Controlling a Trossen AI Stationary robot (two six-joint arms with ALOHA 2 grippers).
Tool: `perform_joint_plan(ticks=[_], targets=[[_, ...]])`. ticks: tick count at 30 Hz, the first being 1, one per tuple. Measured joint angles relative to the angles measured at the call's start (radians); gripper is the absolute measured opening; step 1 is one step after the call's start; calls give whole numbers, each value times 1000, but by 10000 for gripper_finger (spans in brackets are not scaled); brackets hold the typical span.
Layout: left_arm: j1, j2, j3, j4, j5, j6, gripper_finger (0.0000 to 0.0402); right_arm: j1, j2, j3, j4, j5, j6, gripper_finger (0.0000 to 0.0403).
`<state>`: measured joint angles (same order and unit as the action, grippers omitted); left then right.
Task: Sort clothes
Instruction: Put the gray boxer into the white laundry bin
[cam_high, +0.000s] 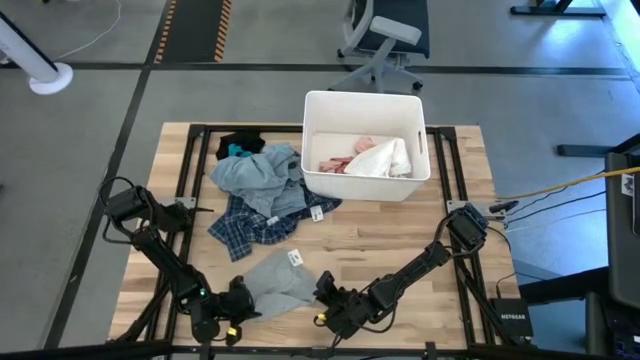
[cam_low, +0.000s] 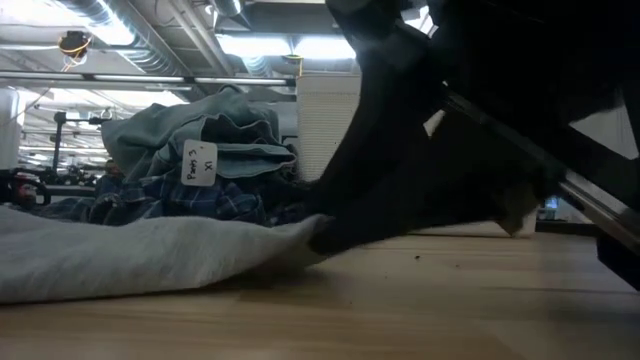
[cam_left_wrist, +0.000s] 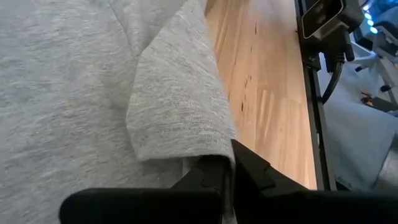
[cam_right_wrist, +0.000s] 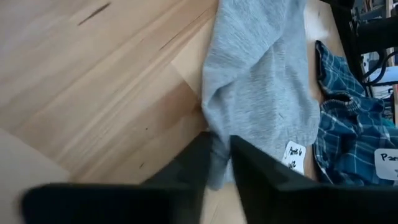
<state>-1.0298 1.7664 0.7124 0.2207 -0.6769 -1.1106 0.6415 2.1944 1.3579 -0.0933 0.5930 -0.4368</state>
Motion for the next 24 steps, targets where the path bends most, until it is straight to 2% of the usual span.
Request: perform_joint_plan(ticks=[2,4,8,15,19,24], targets=[[-4,0,1,0,-1,1,5,1,0,2,1,0,-14,32],[-12,0,9,0,-18,12,3,1,-2,17,-30,-4,-29,15],[-49,-20,27,1,-89,31,4,-5,-8,82,-97,-37,-44,31],[-141,-47,27,-12,-309,9,2,-80,-18,233,-226,-67,-59,10],[-171,-47,28,-96,-370,-121,6,-154,-18,318,-260,-157,17,17],[-213,-47,27,-240,-436,-302,2,-239,-19,351,-225,-292,32,13]])
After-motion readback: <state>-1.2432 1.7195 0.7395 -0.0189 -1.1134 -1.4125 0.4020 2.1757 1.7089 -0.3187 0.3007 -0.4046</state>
